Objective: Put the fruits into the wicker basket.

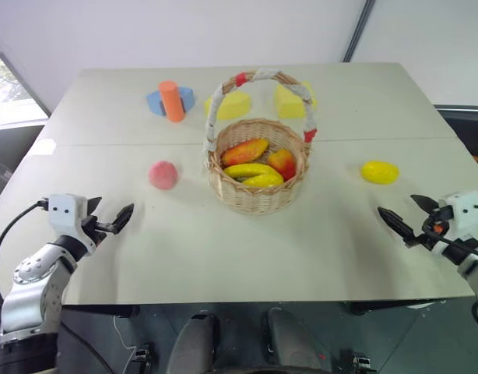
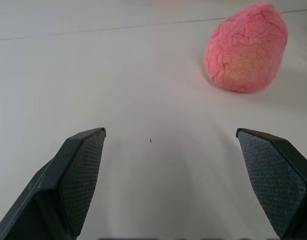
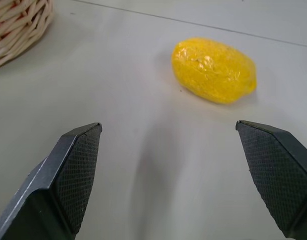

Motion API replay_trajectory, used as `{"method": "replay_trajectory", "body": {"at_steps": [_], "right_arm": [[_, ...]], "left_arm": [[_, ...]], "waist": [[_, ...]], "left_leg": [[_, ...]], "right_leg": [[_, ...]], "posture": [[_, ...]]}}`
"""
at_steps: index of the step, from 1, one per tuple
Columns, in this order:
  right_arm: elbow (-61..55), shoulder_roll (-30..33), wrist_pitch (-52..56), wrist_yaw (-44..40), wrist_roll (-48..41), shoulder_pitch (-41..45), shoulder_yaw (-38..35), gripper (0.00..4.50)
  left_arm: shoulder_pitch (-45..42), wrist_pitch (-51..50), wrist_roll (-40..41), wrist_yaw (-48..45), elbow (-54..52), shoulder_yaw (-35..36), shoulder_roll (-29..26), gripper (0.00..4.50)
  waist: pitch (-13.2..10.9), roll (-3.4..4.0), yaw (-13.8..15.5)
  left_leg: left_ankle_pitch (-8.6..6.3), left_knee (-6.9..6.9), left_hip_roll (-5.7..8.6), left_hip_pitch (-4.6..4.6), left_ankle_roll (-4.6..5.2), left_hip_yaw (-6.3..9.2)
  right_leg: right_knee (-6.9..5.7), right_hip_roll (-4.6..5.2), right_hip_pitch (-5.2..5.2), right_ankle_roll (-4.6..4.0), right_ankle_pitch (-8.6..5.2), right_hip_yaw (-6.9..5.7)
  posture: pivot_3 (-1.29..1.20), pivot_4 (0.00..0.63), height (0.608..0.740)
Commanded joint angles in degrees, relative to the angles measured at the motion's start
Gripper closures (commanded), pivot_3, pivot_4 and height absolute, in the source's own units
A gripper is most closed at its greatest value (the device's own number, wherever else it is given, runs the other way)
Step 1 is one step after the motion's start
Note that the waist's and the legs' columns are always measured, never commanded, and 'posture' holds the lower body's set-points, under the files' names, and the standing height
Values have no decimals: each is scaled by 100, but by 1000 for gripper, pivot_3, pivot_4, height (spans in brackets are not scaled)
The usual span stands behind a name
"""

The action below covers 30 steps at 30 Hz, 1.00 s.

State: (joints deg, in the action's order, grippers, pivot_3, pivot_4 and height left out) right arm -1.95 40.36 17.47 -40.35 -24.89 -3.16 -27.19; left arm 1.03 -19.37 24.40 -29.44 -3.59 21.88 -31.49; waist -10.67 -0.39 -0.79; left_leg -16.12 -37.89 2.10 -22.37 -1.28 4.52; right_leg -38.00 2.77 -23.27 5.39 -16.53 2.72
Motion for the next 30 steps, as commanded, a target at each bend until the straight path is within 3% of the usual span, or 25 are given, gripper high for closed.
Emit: {"method": "replay_trajectory", "body": {"at_steps": [1,13,22,30], "right_arm": [[-41,-14,-116,15,-6,104,-36,6],[-881,123,222,-58,-276,340,93,6],[-2960,587,1490,-312,-1522,377,258,6],[-3901,582,1931,-136,-1992,1255,1249,6]], "left_arm": [[-27,28,39,42,-173,154,-31,0],[-880,-415,356,26,-486,-112,-61,0],[-1810,-891,-442,120,-458,-1234,-307,0],[-2429,-1301,-1051,521,-9,-1736,-133,0]], "waist": [[0,0,5],[0,0,-1],[0,-1,6],[-5,-10,9]], "left_leg": [[0,0,0,0,0,0],[0,-1,0,0,0,0],[-1,-1,2,-2,1,2],[0,-3,1,-2,1,3]], "right_leg": [[0,0,0,0,0,0],[-1,-2,0,0,0,-1],[0,-4,1,1,0,-2],[-1,-8,0,1,0,-4]], "posture": [[0,150,740],[0,150,740],[0,150,740],[0,150,740]]}}
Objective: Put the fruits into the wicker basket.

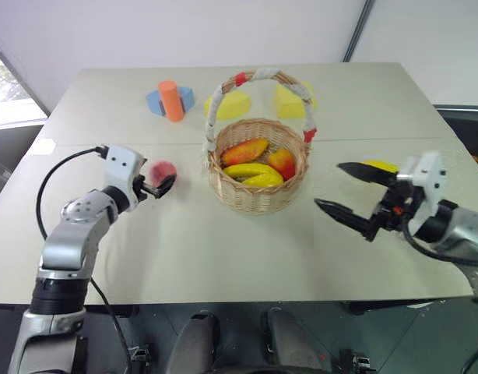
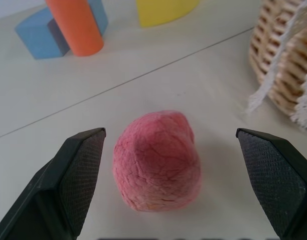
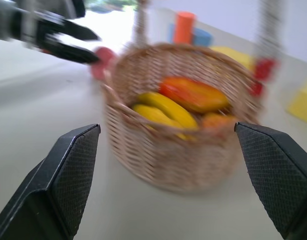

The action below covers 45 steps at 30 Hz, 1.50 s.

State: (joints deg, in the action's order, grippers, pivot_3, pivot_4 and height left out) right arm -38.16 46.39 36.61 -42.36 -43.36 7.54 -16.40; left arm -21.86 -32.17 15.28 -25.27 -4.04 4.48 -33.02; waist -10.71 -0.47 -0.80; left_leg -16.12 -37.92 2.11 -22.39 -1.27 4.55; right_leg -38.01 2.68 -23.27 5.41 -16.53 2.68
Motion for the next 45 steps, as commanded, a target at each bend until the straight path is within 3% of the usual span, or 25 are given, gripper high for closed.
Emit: {"method": "replay_trajectory", "body": {"at_steps": [1,11,14,16,22,26,28,30,36,39,43,45], "right_arm": [[-285,-74,16,97,-156,254,255,6],[-242,-310,-96,160,-65,467,715,6],[-266,-340,-122,194,-41,452,759,0],[-270,-353,-140,219,-21,442,761,0],[-202,-315,-230,259,79,416,670,0],[96,-138,-337,143,200,381,363,0],[329,-58,-402,61,252,413,213,0],[528,-1,-468,-13,328,428,151,0],[848,-24,-660,-65,590,392,153,0],[818,-88,-663,31,672,260,108,0],[873,-78,-655,259,910,79,4,0],[1144,59,-732,424,1350,35,17,0]], "left_arm": [[-184,-26,-188,162,132,2,54,0],[-497,-20,-415,286,762,-116,399,0],[-490,78,-424,273,747,-86,462,865],[-492,-25,-466,290,728,-94,427,1721],[-285,-43,-155,46,259,379,189,1721],[178,-151,1190,-1198,-1354,725,-39,1721],[93,-501,1934,-1382,-1983,798,26,1721],[-190,-811,2188,-1200,-2268,489,234,1721],[-1204,-655,753,-446,-1577,-1444,1074,1721],[-1484,-440,354,-314,-977,-1853,1453,1721],[-1634,-218,329,-344,-743,-1762,1800,204],[-1631,-105,301,-420,-784,-1750,1802,93]], "waist": [[-2,-3,14],[-3,-7,16],[-3,-7,13],[-3,-7,13],[-3,-8,0],[-4,-9,12],[-4,-10,61],[-4,-10,112],[-3,-14,138],[-3,-14,100],[-3,-15,105],[-3,-15,106]], "left_leg": [[0,0,0,-1,0,2],[0,0,2,-5,0,2],[0,0,2,-5,-1,3],[0,0,2,-5,-1,3],[0,0,1,-5,-1,3],[0,0,1,-10,-1,3],[0,0,3,-12,-1,2],[0,-3,5,-11,-2,4],[0,-6,11,-5,0,3],[-1,-5,5,-4,3,-1],[-1,-4,0,-6,4,-1],[-1,-8,2,-6,3,-1]], "right_leg": [[1,1,0,0,0,-1],[2,5,-4,0,0,-2],[2,4,-5,0,0,-1],[2,4,-6,0,0,-1],[1,4,-7,0,0,-1],[2,10,-9,0,0,-1],[9,17,-6,-1,0,-1],[12,19,1,0,0,-5],[15,2,13,4,3,-6],[15,-5,5,4,2,-4],[10,-8,0,4,2,-2],[9,-6,1,4,2,-1]], "posture": [[0,150,740],[0,150,740],[0,150,740],[0,150,740],[0,150,740],[0,150,740],[0,150,740],[0,150,740],[0,150,740],[0,150,740],[0,150,740],[0,150,740]]}}
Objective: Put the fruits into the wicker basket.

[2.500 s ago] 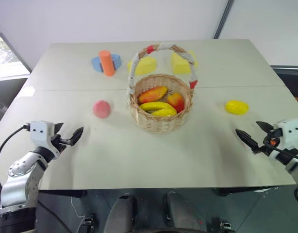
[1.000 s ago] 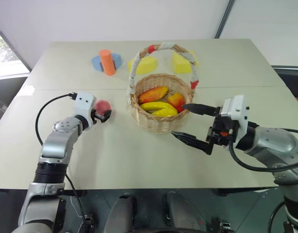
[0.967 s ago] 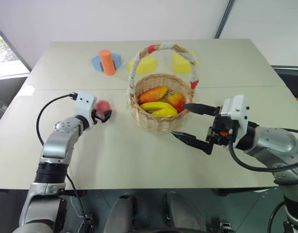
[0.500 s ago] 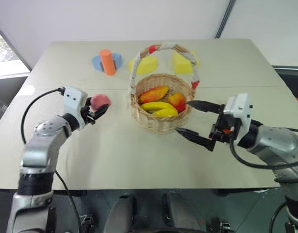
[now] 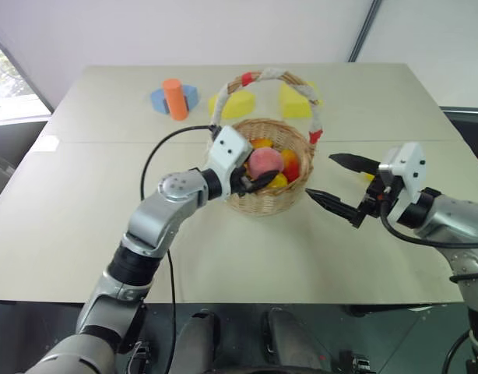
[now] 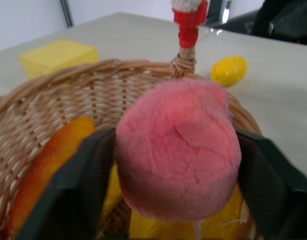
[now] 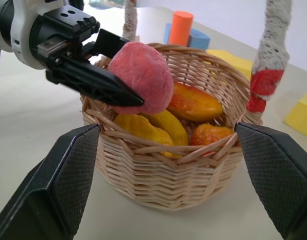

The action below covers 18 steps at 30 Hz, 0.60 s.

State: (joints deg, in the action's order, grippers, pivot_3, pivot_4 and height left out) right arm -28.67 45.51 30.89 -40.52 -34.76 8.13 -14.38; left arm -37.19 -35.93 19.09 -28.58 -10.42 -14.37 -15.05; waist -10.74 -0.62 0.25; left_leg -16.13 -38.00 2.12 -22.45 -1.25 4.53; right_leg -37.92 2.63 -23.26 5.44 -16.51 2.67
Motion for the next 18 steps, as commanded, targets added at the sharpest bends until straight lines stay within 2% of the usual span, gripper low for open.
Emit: {"method": "replay_trajectory", "body": {"at_steps": [1,8,12,18], "right_arm": [[390,246,-222,338,790,-18,-140,0],[2815,1126,-1439,589,2987,561,794,0],[4303,1187,-2191,467,3655,1267,1318,0],[6048,928,-3297,454,4200,2235,1784,0]], "left_arm": [[-89,320,-76,-128,-171,153,-8,93],[360,609,415,-1289,-661,370,-647,93],[669,531,887,-1944,-1138,395,-974,93],[851,389,841,-1900,-1335,281,-1049,93]], "waist": [[0,0,2],[0,5,-70],[-1,5,-127],[-1,7,-130]], "left_leg": [[0,-1,1,0,0,-2],[8,1,2,4,-14,-10],[8,4,0,4,-13,-12],[4,-1,1,6,-6,-14]], "right_leg": [[0,1,0,0,0,0],[-1,1,-2,-1,0,1],[-2,1,-3,-1,-1,3],[-7,1,-1,-1,0,5]], "posture": [[0,150,740],[0,150,740],[0,150,740],[0,150,740]]}}
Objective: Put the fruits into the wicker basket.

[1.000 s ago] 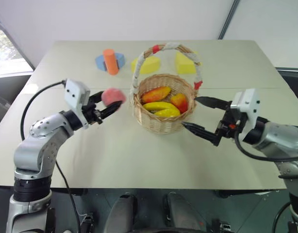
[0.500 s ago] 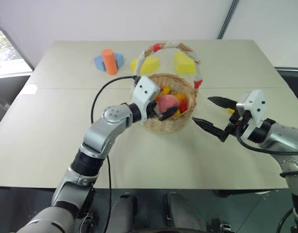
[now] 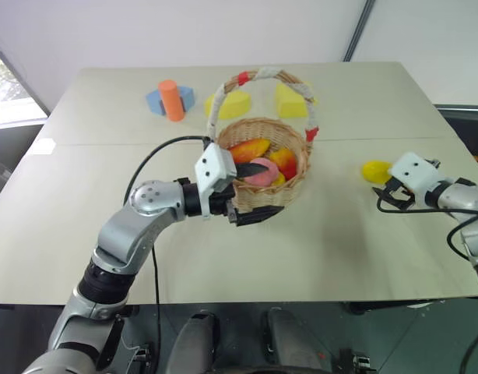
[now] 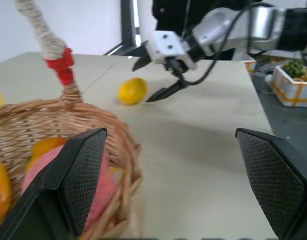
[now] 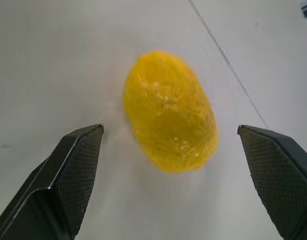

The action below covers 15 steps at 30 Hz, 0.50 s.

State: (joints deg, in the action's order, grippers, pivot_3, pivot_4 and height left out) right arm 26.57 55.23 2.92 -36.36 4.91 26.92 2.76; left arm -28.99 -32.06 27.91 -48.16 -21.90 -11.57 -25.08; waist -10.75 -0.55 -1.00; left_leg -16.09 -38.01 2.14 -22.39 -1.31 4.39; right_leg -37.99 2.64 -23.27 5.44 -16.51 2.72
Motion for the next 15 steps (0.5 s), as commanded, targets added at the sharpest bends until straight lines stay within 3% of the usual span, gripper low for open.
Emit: {"method": "replay_trajectory", "body": {"at_steps": [1,6,9,13,15], "right_arm": [[801,-107,-646,53,324,526,146,0],[1925,-334,-1333,176,767,1112,460,0],[2244,-393,-1564,263,869,1259,475,819],[2217,-388,-1737,424,923,1241,411,2712],[1939,-329,-1782,437,884,1127,327,2712]], "left_arm": [[54,0,-91,85,-188,-33,-51,93],[122,35,-253,150,-116,-71,-83,93],[167,48,-279,151,-102,-49,-92,0],[225,71,-301,178,-97,-28,-93,0],[269,91,-307,206,-82,17,-92,0]], "waist": [[0,0,-16],[0,0,-16],[0,0,-9],[0,0,-9],[0,0,-11]], "left_leg": [[0,0,-1,0,0,0],[3,0,-1,2,-6,-1],[4,-1,0,2,-6,-1],[5,-1,0,2,-9,-1],[5,-1,1,2,-8,0]], "right_leg": [[0,-2,0,0,0,0],[-1,-2,0,0,0,2],[-1,-1,2,0,0,2],[-1,0,2,0,0,3],[-2,0,2,0,0,3]], "posture": [[0,150,740],[0,150,740],[0,150,740],[0,150,740],[0,150,740]]}}
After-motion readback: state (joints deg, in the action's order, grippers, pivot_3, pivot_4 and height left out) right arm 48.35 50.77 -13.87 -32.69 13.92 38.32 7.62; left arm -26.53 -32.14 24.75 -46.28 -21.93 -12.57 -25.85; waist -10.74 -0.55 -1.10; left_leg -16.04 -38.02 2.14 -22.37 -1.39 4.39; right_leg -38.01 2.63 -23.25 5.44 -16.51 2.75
